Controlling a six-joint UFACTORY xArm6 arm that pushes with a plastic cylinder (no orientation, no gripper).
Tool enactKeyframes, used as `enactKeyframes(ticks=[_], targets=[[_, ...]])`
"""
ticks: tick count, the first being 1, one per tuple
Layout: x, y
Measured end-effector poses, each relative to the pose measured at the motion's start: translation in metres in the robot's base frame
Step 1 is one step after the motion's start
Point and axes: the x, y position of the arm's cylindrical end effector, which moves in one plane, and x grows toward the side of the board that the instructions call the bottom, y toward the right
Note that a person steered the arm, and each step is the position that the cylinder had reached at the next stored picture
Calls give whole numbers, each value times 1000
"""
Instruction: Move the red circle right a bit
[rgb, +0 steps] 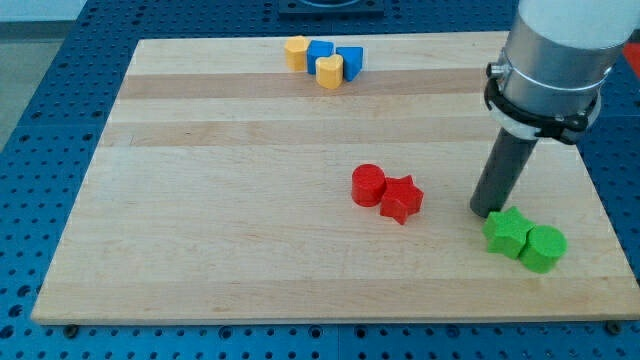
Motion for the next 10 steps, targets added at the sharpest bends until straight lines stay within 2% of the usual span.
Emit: enactKeyframes(ticks=[3, 4, 5, 6, 8, 10], targets=[[12, -6], [1, -11], [-28, -15], [-49, -43], [-62, -131], [-61, -169]])
